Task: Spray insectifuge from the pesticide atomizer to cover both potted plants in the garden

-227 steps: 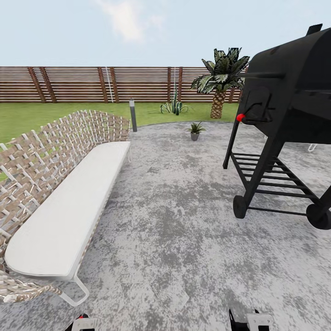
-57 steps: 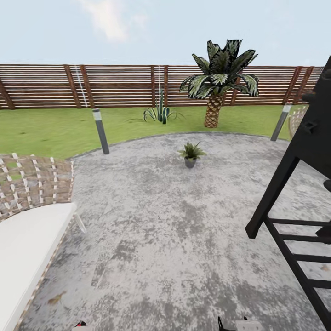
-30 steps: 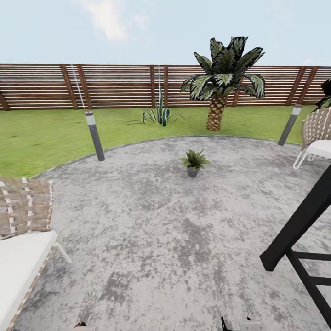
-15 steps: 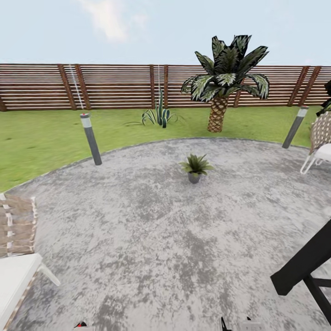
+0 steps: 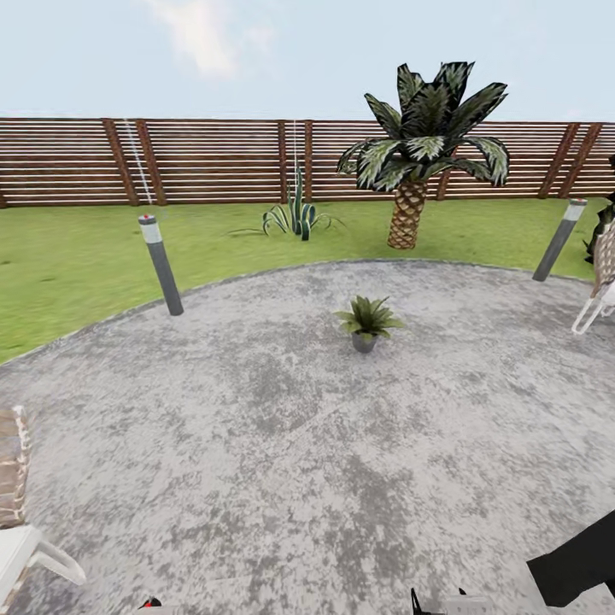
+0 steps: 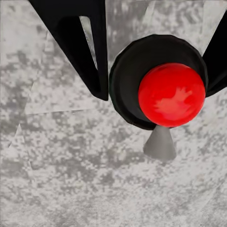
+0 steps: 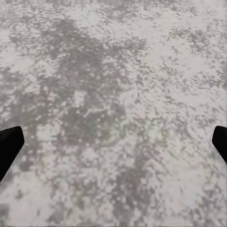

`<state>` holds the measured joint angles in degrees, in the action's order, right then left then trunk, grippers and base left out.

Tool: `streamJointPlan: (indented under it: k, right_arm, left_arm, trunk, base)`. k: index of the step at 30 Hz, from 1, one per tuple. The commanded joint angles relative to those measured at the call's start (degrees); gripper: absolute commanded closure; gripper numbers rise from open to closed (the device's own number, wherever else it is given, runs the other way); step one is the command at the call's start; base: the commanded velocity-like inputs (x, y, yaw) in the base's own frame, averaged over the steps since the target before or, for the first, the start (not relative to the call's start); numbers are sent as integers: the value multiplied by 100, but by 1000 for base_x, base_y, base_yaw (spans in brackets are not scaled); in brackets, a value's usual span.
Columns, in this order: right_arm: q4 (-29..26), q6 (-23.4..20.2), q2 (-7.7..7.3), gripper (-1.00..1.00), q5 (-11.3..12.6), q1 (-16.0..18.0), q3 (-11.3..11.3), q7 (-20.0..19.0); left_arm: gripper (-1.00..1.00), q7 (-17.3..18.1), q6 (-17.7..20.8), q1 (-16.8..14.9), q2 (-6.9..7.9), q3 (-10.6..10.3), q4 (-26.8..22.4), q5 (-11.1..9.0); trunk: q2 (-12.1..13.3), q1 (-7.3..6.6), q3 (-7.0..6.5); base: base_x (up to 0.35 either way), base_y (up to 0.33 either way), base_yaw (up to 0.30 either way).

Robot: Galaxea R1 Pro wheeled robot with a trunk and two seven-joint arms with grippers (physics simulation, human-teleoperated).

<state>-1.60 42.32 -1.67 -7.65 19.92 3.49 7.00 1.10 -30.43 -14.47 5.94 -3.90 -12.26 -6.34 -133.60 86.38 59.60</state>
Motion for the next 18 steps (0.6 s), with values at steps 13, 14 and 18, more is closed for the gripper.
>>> streamJointPlan:
  k: [13, 14, 18]
  right_arm:
    - [2, 13, 0, -100, -62, 3, 38, 30]
    - [2, 13, 0, -100, -62, 3, 38, 30]
    - [2, 13, 0, -100, -62, 4, 38, 30]
  left_arm:
    - [100, 13, -17, -3, 4, -41, 4, -62]
    - [100, 13, -17, -3, 4, -41, 4, -61]
    - [100, 13, -16, -3, 7, -41, 4, -67]
  trunk:
    - [-2, 2, 5]
    - [-2, 2, 5]
    - [-2, 2, 5]
  base:
    - [338, 0, -49]
    - [338, 0, -264]
    - [338, 0, -286]
